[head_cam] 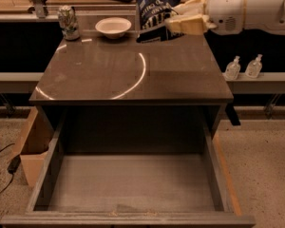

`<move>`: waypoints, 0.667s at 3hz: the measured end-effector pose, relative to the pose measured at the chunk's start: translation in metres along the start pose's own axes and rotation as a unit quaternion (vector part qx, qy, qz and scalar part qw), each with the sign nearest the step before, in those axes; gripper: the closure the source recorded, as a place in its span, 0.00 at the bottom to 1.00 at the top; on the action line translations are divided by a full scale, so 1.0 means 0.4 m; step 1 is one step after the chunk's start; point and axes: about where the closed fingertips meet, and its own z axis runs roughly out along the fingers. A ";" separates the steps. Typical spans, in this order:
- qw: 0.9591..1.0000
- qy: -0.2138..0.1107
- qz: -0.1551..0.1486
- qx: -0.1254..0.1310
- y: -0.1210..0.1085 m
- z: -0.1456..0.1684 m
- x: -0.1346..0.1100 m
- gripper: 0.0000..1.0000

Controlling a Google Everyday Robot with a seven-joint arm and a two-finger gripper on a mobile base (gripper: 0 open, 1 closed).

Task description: Place blue chip bag into top drawer

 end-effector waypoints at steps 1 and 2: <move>0.999 -0.007 0.021 0.029 0.109 -0.054 -0.072 1.00; 0.998 0.004 0.046 0.038 0.252 -0.068 -0.082 1.00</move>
Offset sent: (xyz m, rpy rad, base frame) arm -0.1871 0.0524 -0.0872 -0.0090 0.2515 -0.0972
